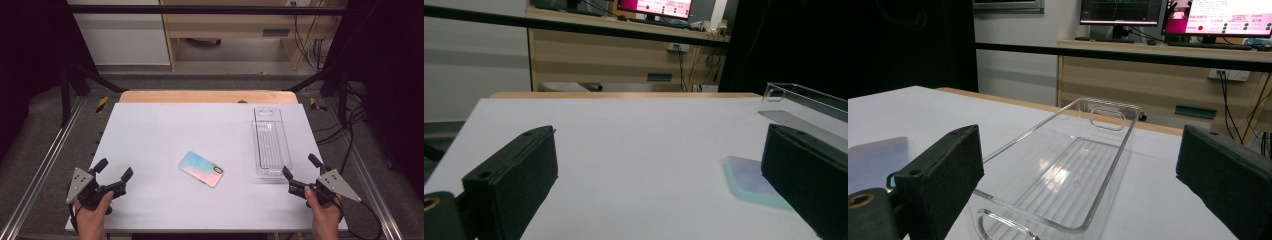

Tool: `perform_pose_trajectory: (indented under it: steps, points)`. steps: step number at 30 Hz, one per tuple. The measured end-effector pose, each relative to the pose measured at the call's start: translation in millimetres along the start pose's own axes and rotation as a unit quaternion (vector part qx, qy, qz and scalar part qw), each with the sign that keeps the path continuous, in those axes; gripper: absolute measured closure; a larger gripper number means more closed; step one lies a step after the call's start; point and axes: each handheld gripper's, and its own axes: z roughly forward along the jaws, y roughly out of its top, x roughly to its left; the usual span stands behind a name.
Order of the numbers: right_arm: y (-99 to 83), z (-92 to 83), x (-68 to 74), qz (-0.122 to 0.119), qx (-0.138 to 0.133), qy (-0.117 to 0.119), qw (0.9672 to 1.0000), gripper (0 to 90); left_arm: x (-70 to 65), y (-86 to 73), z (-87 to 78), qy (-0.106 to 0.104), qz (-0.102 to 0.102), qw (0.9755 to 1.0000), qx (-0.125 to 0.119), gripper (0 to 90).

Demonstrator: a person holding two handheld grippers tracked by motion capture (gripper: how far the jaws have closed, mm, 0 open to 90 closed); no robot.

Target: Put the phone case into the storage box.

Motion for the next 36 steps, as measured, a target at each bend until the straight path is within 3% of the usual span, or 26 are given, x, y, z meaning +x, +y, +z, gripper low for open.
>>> perform_pose_trajectory:
  steps: [5,12,15,17,21,25,28,29,31,34,36]
  points:
    - [-0.7,-3.4,-4.0,0.002,0.000,-0.011,0.9999,5.1,-23.1,10.0,14.6,-0.021,0.024,0.9990,0.031,2.9]
    - [-0.6,-2.6,-3.2,0.001,-0.001,-0.015,0.9999,4.6,-47.8,12.9,40.9,-0.051,0.048,0.9943,0.080,6.4]
    - [-1.7,-2.3,-0.6,-0.006,0.005,-0.014,0.9999,4.6,-52.5,13.7,47.8,-0.061,0.053,0.9929,0.087,12.1]
    - [-2.2,-2.5,1.0,-0.009,0.008,-0.013,0.9999,4.6,-57.1,14.7,59.4,-0.066,0.068,0.9902,0.103,14.7]
    - [-1.7,-2.5,1.7,-0.012,0.008,-0.015,0.9998,4.3,-61.4,16.8,71.4,-0.066,0.080,0.9875,0.119,20.5]
    - [-1.5,-2.4,1.3,-0.009,0.006,-0.015,0.9998,4.1,-68.1,20.1,88.2,-0.073,0.093,0.9828,0.142,31.1]
    - [-0.6,-3.3,1.7,-0.008,0.004,-0.014,0.9999,4.1,-73.4,20.0,104.0,-0.070,0.105,0.9779,0.166,44.4]
    - [-0.6,-3.2,1.8,-0.008,0.003,-0.014,0.9999,4.1,-73.4,20.0,104.0,-0.070,0.105,0.9779,0.166,48.7]
    - [-0.6,-3.1,1.9,-0.009,0.004,-0.013,0.9999,4.1,-73.2,18.1,114.3,-0.063,0.097,0.9752,0.189,56.4]
    - [-0.2,-3.1,2.0,-0.008,0.003,-0.013,0.9999,4.1,-72.7,16.6,119.5,-0.055,0.100,0.9732,0.199,67.9]
    - [-0.2,-3.2,2.0,-0.009,0.003,-0.013,0.9999,4.1,-71.1,15.8,124.5,-0.053,0.103,0.9714,0.208,71.1]
